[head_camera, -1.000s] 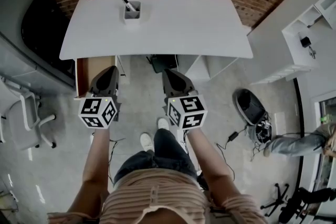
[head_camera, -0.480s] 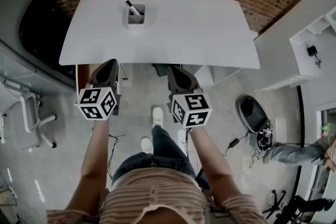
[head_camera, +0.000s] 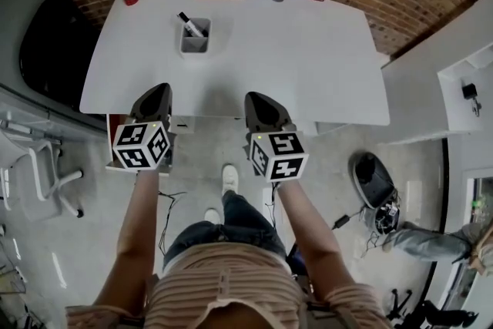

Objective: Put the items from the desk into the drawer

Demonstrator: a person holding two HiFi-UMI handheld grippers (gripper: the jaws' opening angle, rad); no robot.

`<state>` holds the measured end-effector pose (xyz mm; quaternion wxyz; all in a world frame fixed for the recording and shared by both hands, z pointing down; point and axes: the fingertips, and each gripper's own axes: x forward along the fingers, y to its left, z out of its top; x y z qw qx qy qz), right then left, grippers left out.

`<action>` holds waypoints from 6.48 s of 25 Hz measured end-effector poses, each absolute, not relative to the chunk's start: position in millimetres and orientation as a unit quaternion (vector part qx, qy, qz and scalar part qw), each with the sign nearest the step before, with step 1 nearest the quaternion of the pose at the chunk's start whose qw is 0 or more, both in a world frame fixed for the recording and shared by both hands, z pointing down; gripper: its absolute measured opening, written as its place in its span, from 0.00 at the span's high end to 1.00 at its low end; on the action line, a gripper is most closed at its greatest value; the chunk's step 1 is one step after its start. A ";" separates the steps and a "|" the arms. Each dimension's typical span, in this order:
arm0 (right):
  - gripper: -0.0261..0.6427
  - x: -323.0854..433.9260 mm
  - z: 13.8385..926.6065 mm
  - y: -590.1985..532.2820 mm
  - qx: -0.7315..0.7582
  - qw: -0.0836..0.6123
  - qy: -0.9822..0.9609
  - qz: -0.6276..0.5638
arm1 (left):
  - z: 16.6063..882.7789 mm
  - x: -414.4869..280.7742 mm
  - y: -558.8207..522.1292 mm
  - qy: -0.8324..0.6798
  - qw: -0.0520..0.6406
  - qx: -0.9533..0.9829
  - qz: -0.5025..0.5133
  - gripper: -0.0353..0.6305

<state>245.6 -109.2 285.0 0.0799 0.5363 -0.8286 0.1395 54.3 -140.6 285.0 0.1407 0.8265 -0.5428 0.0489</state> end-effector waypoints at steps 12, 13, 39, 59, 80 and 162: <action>0.94 260.3 288.9 -210.7 0.505 0.104 -0.846 0.137 | 309.4 67.7 -231.6 -0.563 0.168 0.806 0.074 0.93; 0.94 261.6 289.1 -216.0 0.503 0.103 -0.847 0.138 | 311.9 67.7 -236.6 -0.565 0.170 0.804 0.076 0.93; 0.94 239.9 323.7 -312.6 0.492 0.138 -0.843 0.166 | 387.4 60.8 -355.5 -0.539 0.253 0.779 0.198 0.78; 0.94 234.7 343.1 -339.7 0.496 0.151 -0.835 0.186 | 428.6 67.3 -371.3 -0.505 0.302 0.766 0.259 0.78; 0.94 229.3 351.4 -343.8 0.502 0.159 -0.828 0.192 | 429.0 57.8 -372.5 -0.542 0.291 0.746 0.255 0.88; 0.94 -144.4 429.6 -67.8 0.384 0.219 -0.868 0.225 | 453.3 -297.7 -46.3 -0.603 0.322 0.709 0.173 0.88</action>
